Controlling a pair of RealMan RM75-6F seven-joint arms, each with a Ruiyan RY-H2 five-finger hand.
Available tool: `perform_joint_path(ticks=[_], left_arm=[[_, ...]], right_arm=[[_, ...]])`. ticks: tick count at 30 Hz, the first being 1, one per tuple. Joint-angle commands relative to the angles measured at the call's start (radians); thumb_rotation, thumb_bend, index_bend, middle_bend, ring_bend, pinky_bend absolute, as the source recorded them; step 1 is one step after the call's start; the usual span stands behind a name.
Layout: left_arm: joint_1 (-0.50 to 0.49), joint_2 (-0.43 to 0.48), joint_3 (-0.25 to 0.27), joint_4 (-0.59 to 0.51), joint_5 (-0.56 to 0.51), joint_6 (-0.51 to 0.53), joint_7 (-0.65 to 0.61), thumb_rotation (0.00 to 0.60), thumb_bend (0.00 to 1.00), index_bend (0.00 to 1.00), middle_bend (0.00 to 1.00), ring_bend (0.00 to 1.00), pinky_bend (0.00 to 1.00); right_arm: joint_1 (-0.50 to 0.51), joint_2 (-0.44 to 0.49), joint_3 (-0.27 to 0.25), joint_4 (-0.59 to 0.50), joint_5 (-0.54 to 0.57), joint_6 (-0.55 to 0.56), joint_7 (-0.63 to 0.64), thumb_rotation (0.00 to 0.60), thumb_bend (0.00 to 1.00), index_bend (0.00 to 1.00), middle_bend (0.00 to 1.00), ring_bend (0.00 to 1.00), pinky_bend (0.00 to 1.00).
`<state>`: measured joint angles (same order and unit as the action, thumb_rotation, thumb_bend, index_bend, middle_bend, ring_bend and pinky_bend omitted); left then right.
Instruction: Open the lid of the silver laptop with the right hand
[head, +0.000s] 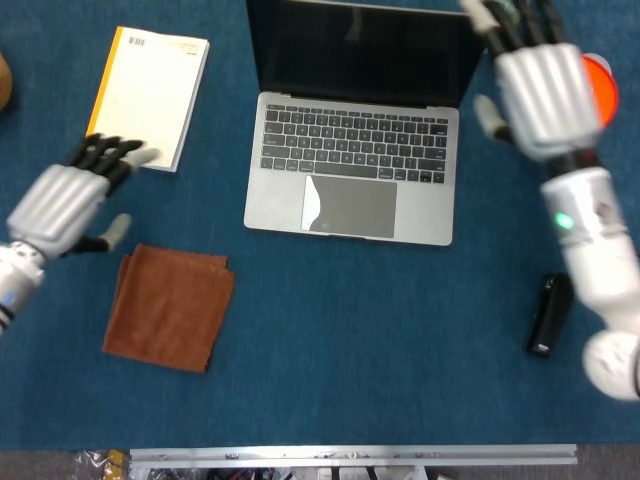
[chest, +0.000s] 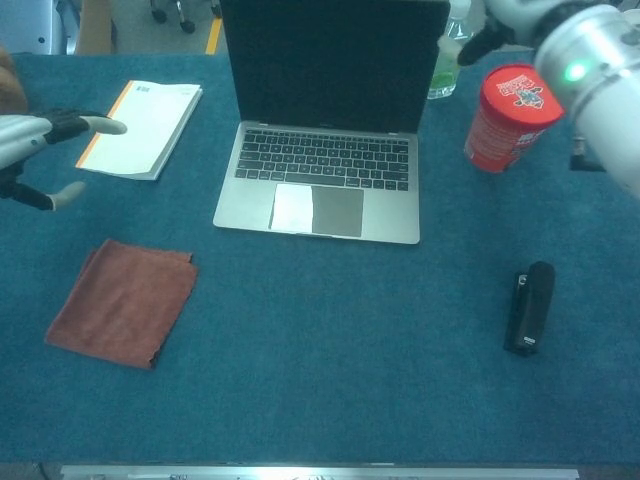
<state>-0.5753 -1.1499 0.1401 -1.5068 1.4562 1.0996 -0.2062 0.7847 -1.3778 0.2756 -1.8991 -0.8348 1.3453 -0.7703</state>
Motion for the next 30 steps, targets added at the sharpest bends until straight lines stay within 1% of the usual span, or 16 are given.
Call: perform_joint_path(ticks=[1, 5, 9, 12, 15, 20, 23, 26, 30], left_arm=[[0.065, 0.04, -0.011, -0.03, -0.055, 0.054, 0.065, 0.6, 0.47, 0.1, 0.07, 0.0, 0.0], [0.125, 0.066, -0.013, -0.043, -0.087, 0.104, 0.108, 0.6, 0.47, 0.1, 0.07, 0.0, 0.0], [0.197, 0.077, -0.032, -0.057, -0.119, 0.191, 0.146, 0.6, 0.47, 0.1, 0.07, 0.0, 0.0], [0.246, 0.075, -0.049, -0.059, -0.122, 0.259, 0.141, 0.6, 0.47, 0.1, 0.07, 0.0, 0.0], [0.288, 0.077, -0.058, -0.057, -0.111, 0.308, 0.115, 0.6, 0.47, 0.1, 0.07, 0.0, 0.0], [0.34, 0.084, -0.059, -0.059, -0.08, 0.358, 0.09, 0.6, 0.47, 0.1, 0.07, 0.0, 0.0], [0.362, 0.091, -0.056, -0.073, -0.07, 0.367, 0.102, 0.6, 0.47, 0.1, 0.07, 0.0, 0.0], [0.38, 0.099, -0.056, -0.09, -0.063, 0.376, 0.12, 0.6, 0.47, 0.1, 0.07, 0.0, 0.0], [0.406, 0.104, -0.069, -0.108, -0.06, 0.402, 0.137, 0.6, 0.47, 0.1, 0.07, 0.0, 0.0]], right_arm=[[-0.088, 0.062, -0.074, -0.059, -0.076, 0.054, 0.072, 0.6, 0.32, 0.05, 0.14, 0.0, 0.06], [-0.174, 0.104, -0.138, -0.075, -0.148, 0.096, 0.149, 0.6, 0.32, 0.05, 0.14, 0.0, 0.06], [-0.254, 0.135, -0.197, -0.079, -0.223, 0.139, 0.211, 0.6, 0.32, 0.05, 0.14, 0.0, 0.06], [-0.303, 0.151, -0.233, -0.078, -0.274, 0.163, 0.242, 0.6, 0.32, 0.05, 0.14, 0.0, 0.06], [-0.347, 0.157, -0.257, -0.074, -0.312, 0.184, 0.274, 0.6, 0.32, 0.05, 0.14, 0.0, 0.06], [-0.41, 0.166, -0.284, -0.066, -0.361, 0.208, 0.323, 0.6, 0.32, 0.05, 0.14, 0.0, 0.06], [-0.443, 0.171, -0.296, -0.06, -0.388, 0.222, 0.341, 0.6, 0.32, 0.05, 0.14, 0.0, 0.06], [-0.468, 0.176, -0.301, -0.059, -0.404, 0.231, 0.355, 0.6, 0.32, 0.05, 0.14, 0.0, 0.06], [-0.497, 0.184, -0.296, -0.053, -0.416, 0.235, 0.372, 0.6, 0.32, 0.05, 0.14, 0.0, 0.06]])
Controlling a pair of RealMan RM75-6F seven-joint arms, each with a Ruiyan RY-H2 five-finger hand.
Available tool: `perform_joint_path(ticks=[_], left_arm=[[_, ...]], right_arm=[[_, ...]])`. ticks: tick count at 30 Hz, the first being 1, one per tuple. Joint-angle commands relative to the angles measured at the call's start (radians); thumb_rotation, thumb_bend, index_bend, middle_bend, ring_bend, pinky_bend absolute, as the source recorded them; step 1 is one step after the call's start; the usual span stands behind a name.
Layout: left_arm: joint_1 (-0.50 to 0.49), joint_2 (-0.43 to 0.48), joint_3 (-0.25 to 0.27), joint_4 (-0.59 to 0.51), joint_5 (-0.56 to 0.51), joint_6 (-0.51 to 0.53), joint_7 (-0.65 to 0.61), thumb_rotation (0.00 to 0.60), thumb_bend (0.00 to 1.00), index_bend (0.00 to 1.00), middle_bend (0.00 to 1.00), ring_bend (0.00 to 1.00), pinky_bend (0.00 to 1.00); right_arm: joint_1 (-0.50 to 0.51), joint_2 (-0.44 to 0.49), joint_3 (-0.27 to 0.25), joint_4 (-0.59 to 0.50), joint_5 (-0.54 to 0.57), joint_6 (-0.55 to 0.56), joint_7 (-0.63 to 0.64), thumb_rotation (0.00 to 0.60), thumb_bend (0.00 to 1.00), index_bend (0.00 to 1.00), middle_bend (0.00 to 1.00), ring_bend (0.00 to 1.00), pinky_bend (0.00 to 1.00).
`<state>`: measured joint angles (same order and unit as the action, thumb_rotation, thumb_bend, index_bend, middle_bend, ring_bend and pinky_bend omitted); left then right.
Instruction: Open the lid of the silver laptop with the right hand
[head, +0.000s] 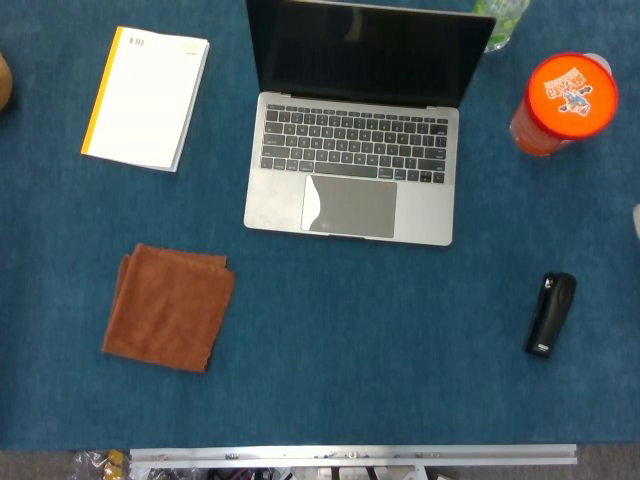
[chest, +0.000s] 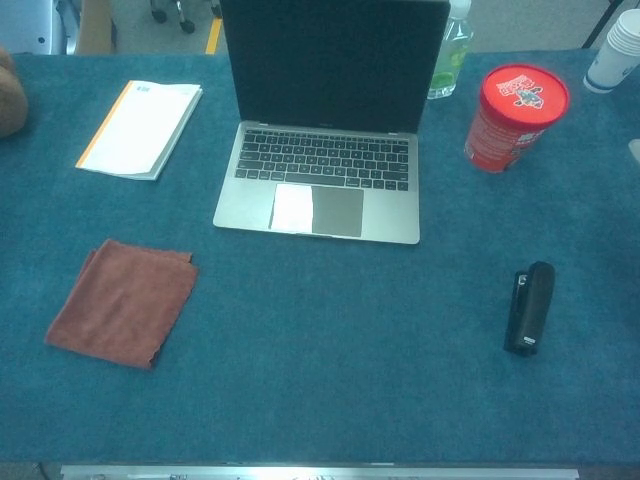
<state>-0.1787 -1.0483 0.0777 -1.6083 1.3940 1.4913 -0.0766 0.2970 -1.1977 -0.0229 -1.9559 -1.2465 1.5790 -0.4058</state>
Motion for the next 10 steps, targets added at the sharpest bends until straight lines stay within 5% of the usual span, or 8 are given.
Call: perform_joint_path(ticks=[1, 10], left_arm=[[0.014, 0.003, -0.01, -0.009, 0.003, 0.014, 0.01, 0.6, 0.47, 0.1, 0.07, 0.0, 0.0], [0.043, 0.0, -0.033, -0.019, 0.008, 0.02, 0.016, 0.6, 0.47, 0.1, 0.07, 0.0, 0.0]], right_arm=[[-0.014, 0.004, 0.005, 0.005, -0.005, 0.001, 0.011, 0.6, 0.32, 0.05, 0.14, 0.0, 0.06], [-0.044, 0.003, 0.028, 0.02, -0.008, -0.027, 0.03, 0.6, 0.32, 0.05, 0.14, 0.0, 0.06]])
